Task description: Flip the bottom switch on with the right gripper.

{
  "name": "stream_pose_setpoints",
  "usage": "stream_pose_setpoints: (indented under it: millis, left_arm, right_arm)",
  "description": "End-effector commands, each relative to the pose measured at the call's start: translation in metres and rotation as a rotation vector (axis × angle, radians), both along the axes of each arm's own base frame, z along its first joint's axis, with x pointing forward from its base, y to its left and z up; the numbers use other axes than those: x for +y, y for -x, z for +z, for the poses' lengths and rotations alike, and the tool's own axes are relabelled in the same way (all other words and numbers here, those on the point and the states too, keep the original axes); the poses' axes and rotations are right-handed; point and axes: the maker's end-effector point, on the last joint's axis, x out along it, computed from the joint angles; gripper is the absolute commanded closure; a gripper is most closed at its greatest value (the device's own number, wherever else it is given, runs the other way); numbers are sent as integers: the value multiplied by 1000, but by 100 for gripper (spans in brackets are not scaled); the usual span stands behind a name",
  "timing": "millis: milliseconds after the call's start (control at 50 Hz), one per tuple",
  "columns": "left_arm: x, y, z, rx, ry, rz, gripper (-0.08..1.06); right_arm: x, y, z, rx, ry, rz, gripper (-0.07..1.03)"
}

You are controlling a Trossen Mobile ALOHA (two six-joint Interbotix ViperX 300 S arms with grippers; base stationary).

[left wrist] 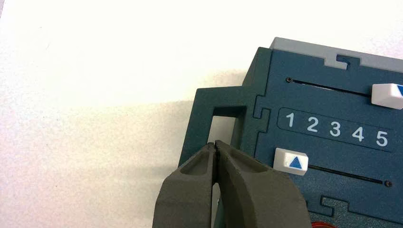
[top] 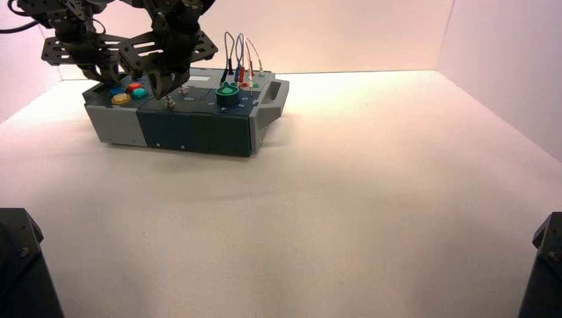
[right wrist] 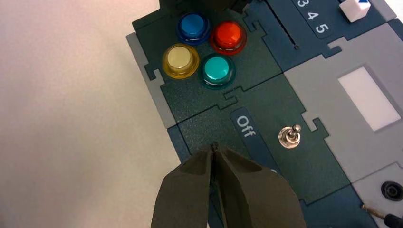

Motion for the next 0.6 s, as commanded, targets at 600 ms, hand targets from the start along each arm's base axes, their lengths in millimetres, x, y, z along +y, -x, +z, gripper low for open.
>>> stream_pose_setpoints:
  millis: [600]
  left_arm:
    - [-1, -1, 8, -15, -4, -7, 100]
  right_arm:
    - [-5, -29, 36, -57, -55, -35, 98]
